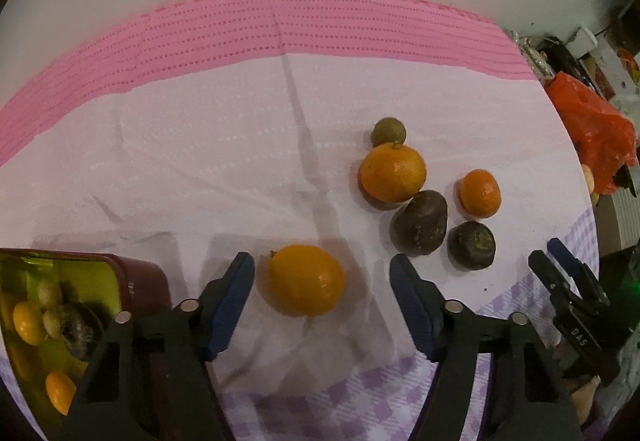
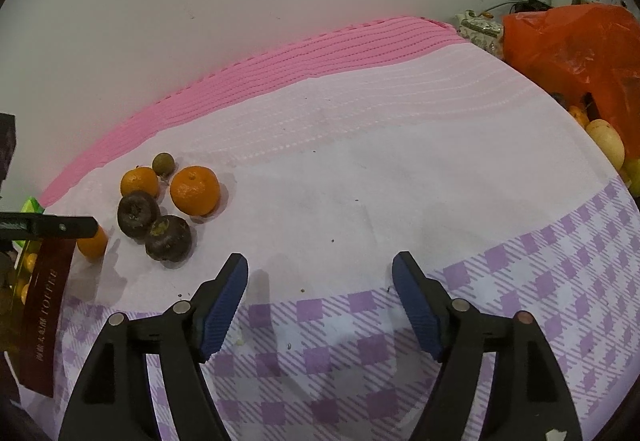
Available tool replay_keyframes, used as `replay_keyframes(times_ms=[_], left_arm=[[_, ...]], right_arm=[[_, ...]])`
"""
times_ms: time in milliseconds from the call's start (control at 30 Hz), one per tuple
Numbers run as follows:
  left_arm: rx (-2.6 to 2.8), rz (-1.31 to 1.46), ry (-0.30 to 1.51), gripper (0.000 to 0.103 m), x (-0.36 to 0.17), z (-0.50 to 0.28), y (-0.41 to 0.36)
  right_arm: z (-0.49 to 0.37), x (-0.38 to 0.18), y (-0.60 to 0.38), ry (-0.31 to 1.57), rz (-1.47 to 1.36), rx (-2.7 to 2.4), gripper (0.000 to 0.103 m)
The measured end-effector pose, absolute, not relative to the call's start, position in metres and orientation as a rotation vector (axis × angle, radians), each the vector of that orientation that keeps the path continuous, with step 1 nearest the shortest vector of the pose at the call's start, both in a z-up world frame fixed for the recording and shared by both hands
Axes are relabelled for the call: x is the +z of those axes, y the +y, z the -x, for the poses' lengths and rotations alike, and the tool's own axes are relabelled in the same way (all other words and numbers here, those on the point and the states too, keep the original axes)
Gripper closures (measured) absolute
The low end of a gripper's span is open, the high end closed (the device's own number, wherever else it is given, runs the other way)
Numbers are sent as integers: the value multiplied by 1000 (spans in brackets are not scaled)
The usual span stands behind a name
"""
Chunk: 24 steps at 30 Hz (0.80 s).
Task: Organize fruits
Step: 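Move the left gripper to the fruit cluster and grasp an orange, then carry the orange with the left gripper toward the tray while the right gripper grasps a dark brown fruit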
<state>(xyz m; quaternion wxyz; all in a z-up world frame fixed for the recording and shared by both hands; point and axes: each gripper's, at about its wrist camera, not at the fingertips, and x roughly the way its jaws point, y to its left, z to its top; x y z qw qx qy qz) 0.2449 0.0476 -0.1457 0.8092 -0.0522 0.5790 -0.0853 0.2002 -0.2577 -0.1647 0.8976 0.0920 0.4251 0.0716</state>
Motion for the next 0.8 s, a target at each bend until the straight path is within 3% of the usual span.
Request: replay_keyframes(times_ms=[67,167,533,800], left_arm=[[-183,107,1231,42,-149,-245,46],[-191,105,1217,64,-157,-242,46],[-258,174,1043,64,-118,-175,43],[-297,275,1021,64,-91,-127,54]], right_arm=[[-201,-165,-258,880,-193,149,30],[-200,-165,-258,880,-192,150,29],[-200,-164,-257,880,-185,148,29],[-193,-148,-214,863,-106,329,36]])
